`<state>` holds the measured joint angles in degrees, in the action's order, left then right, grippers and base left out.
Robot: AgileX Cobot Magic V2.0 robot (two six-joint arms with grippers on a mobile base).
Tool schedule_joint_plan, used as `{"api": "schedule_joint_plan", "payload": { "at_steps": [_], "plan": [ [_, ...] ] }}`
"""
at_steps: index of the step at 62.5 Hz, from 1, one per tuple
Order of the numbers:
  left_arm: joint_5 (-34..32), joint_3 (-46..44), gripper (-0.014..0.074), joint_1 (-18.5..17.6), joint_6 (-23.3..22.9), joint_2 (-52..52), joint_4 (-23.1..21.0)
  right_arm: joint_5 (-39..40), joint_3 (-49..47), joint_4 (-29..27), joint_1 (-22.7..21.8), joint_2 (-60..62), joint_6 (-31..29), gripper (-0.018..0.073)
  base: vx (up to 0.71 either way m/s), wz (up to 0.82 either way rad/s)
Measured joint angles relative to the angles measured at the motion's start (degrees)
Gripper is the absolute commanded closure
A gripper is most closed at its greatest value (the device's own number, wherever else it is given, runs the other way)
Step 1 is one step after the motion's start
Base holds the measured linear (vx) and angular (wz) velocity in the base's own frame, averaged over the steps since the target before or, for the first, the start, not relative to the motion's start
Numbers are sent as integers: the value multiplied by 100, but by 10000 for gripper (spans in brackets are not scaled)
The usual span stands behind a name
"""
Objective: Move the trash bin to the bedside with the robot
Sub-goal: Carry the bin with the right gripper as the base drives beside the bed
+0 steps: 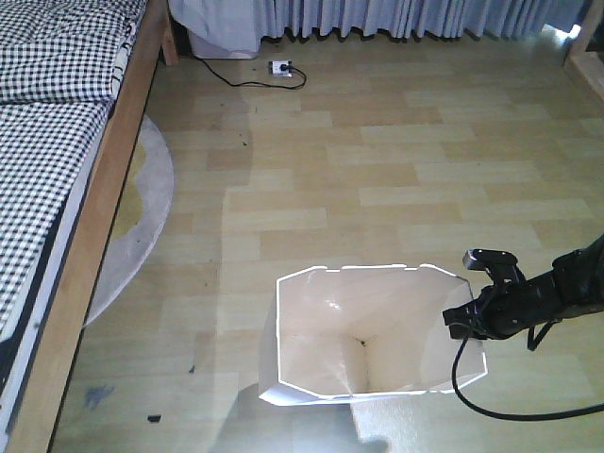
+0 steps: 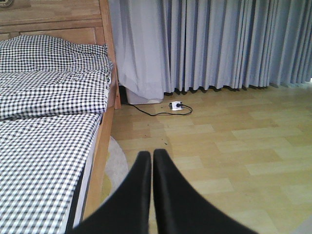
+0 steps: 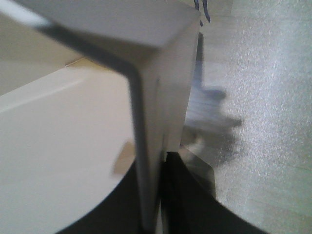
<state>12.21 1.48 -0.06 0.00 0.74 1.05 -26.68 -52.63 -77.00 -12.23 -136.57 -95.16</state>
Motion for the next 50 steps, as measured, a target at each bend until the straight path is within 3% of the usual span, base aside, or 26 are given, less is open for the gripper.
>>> {"api": "schedule_joint_plan", "payload": {
  "at_steps": [50],
  "plan": [
    [0,0,603,0,0,0,0,-4,0,0,0,0,0,566,39,1]
  ]
}}
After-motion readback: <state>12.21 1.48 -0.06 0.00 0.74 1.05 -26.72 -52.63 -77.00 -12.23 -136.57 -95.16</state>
